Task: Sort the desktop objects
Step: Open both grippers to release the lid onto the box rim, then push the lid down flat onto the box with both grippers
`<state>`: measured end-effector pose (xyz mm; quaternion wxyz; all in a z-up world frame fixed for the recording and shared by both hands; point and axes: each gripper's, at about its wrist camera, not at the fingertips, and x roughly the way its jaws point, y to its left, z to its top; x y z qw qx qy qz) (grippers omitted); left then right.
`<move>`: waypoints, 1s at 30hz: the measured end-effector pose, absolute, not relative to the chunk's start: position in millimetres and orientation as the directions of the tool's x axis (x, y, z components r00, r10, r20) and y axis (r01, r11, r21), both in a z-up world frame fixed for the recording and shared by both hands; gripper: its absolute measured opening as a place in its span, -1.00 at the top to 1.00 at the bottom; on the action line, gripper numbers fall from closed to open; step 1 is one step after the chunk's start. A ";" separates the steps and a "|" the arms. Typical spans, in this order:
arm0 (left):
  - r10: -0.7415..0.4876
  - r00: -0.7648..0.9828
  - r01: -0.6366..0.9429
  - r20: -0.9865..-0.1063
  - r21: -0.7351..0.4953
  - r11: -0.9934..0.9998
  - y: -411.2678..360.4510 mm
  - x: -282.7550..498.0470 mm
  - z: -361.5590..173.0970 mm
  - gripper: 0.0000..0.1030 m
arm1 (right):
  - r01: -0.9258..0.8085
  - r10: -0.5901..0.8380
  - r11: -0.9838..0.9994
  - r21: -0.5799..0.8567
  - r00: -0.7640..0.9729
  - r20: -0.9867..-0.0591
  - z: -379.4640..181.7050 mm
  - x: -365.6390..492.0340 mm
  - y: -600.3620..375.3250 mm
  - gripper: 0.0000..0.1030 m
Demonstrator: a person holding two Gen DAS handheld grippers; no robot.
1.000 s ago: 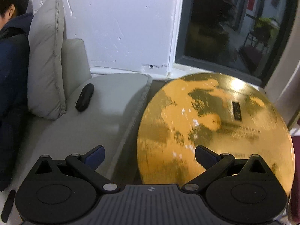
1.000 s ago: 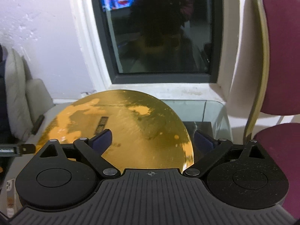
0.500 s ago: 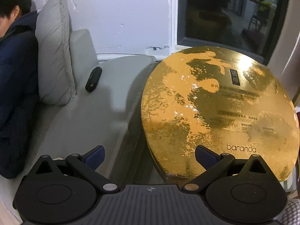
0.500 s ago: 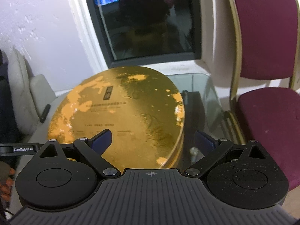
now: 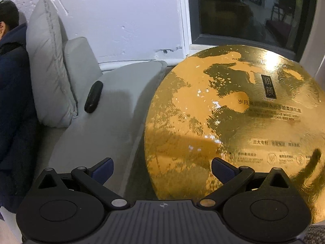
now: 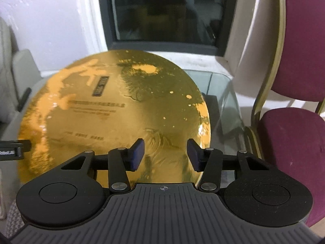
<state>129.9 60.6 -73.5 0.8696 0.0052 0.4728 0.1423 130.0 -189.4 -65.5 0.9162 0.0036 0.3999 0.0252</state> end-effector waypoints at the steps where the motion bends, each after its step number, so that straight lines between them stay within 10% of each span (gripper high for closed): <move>1: 0.248 0.510 -0.238 -0.824 0.141 0.961 60.9 132.1 -75.0 -0.98 | -0.041 0.048 0.999 0.027 0.674 -0.738 -67.2 134.3 -189.0 -0.01; 30: 0.273 0.529 -0.281 -0.804 0.138 0.950 94.8 215.0 -72.7 -0.99 | -0.097 0.090 0.995 0.034 0.666 -0.741 -54.7 244.6 -160.5 -0.04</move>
